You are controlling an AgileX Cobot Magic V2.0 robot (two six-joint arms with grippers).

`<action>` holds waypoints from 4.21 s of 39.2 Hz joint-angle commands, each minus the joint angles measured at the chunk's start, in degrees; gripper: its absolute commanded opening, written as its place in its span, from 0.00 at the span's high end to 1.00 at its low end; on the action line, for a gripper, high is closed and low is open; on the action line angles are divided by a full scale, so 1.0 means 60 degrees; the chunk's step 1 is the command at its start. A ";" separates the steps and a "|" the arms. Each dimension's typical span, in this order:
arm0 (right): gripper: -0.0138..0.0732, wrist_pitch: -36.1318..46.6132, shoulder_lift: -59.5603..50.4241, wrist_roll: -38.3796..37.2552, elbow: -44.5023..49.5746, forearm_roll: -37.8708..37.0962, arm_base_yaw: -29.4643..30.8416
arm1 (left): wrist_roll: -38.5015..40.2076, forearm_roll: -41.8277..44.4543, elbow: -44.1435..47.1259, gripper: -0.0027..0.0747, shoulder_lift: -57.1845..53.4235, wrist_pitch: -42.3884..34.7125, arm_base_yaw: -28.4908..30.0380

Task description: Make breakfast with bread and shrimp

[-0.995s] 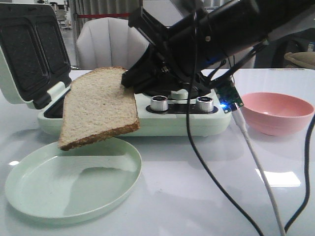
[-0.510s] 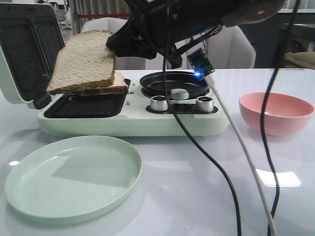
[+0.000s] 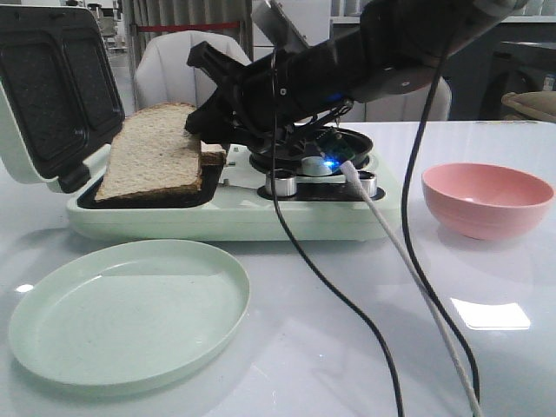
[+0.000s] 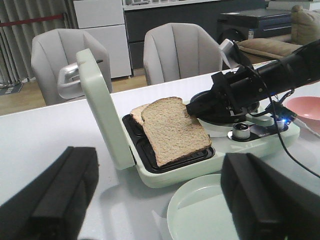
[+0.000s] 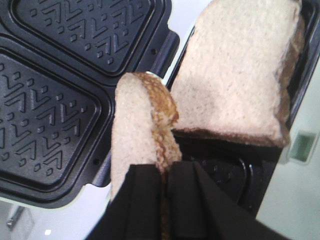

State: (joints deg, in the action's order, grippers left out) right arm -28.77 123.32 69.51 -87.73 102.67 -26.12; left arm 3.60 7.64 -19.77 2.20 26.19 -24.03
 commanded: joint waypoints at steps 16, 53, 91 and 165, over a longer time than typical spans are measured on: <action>0.15 0.1311 -0.1263 0.2130 -0.0333 0.0355 -0.0250 | 0.0121 -0.0058 -0.0255 0.23 0.0109 -0.0767 0.0003; 0.15 0.1626 -0.9365 -0.1436 0.4525 -0.7440 -0.0241 | 0.0121 -0.0058 -0.0255 0.23 0.0109 -0.0767 0.0003; 0.28 0.0786 -1.5052 -1.2523 0.7155 -1.8562 0.1475 | 0.0121 -0.0058 -0.0255 0.23 0.0109 -0.0767 0.0003; 0.28 0.2507 -2.0322 -1.2523 1.2106 -1.7776 0.1475 | 0.0121 0.0094 -0.6198 0.24 0.8772 -0.0704 0.0086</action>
State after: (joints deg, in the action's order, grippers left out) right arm -18.52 0.77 -5.47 -13.52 -3.91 -17.52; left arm 3.60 7.62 -51.99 52.63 26.29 -24.03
